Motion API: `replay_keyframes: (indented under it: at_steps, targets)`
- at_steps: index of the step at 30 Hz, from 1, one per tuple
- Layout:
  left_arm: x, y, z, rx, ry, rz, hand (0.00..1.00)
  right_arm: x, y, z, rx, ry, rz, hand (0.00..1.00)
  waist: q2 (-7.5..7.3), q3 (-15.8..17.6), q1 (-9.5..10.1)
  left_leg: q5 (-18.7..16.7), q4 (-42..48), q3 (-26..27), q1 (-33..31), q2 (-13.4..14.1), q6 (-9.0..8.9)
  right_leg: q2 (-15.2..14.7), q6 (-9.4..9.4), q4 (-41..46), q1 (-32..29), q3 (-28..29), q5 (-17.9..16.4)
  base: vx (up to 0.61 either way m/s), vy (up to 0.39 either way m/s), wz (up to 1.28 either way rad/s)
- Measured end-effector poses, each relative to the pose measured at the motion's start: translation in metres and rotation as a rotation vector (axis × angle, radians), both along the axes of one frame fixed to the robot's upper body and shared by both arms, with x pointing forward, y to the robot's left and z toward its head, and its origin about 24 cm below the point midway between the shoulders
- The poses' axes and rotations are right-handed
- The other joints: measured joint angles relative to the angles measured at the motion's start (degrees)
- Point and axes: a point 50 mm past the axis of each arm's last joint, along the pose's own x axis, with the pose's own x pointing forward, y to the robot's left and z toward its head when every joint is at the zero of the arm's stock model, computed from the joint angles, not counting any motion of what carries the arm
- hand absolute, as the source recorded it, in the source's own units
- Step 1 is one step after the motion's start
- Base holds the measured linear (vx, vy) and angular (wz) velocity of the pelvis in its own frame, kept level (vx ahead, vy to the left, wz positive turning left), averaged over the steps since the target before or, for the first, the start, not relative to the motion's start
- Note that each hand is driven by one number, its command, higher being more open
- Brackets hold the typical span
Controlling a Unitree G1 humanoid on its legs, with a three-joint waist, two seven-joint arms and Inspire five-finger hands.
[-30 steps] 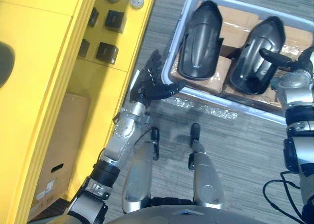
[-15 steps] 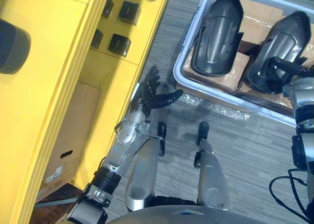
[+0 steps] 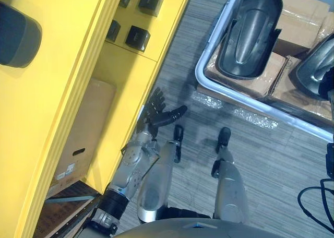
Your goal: Walk over and take three plastic housings, then place them on the shelf
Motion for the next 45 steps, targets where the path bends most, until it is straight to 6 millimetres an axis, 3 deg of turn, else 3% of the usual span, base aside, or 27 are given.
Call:
replay_keyframes:
  at_steps: [4,17,23,27,32,36,41,45]
  targets:
    - [0.001,0.004,0.005,-0.005,-0.030,0.033,1.00,0.001,0.000,-0.003,-0.005,0.016,0.019,0.00,0.85,-0.59,0.02,-0.07,0.32,-0.64,0.06,0.05,-0.10,0.13,-0.26,0.03,0.50,-0.68,-0.19,-0.01,-0.004,0.07]
    - [-0.008,0.036,0.008,-0.033,-0.040,0.185,1.00,-0.005,0.003,-0.024,-0.112,0.111,0.104,0.00,0.59,-0.41,-0.46,-0.31,-0.89,-1.06,4.16,0.51,-0.50,0.62,-1.14,-0.56,4.53,-1.49,-0.88,0.00,-0.002,0.02]
    - [-0.021,0.049,0.026,-0.053,-0.126,0.209,1.00,-0.001,0.024,-0.019,-0.194,0.027,0.212,0.00,-1.73,1.14,-2.10,-0.42,-2.69,-0.87,8.09,1.16,-0.89,1.35,-1.03,-2.25,8.28,-1.54,-0.82,0.01,-0.010,-0.02]
    - [-0.025,0.053,0.039,-0.028,-0.189,0.181,1.00,0.008,0.052,-0.009,-0.241,-0.082,0.299,0.00,-5.09,1.86,-3.39,-0.84,-3.44,-0.64,10.59,2.21,-1.63,2.34,-0.77,-2.47,10.33,-1.29,-0.76,0.03,-0.031,-0.09]
    - [-0.028,0.050,0.051,0.001,-0.246,0.139,1.00,0.010,0.070,-0.012,-0.259,-0.127,0.355,0.00,-8.75,1.69,-4.11,-0.77,-4.83,0.23,13.72,2.66,-1.93,2.62,-0.79,-2.97,12.66,-0.79,-0.77,0.01,-0.002,-0.06]
    - [-0.026,0.051,0.056,0.038,-0.260,0.092,1.00,0.012,0.081,-0.024,-0.233,-0.143,0.404,0.00,-10.01,1.59,-4.62,-0.80,-5.50,1.21,15.31,2.67,-1.95,2.49,-0.77,-2.99,13.68,0.06,-0.78,-0.03,0.043,-0.10]
    - [0.004,0.034,0.061,0.095,-0.223,-0.093,1.00,0.016,0.092,-0.027,-0.235,-0.160,0.458,0.00,-10.16,1.52,-4.75,-0.69,-5.83,2.39,15.86,2.68,-2.00,2.40,-0.30,-3.79,14.03,0.87,-0.42,-0.05,0.037,-0.08]
    - [0.041,0.019,0.044,-0.040,-0.009,-0.268,1.00,0.030,0.115,-0.005,-0.368,-0.179,0.570,0.00,-10.74,1.23,-6.48,-0.55,-6.54,3.91,16.02,2.62,-1.85,2.19,0.09,-4.84,13.62,2.20,0.58,-0.03,0.040,-0.16]
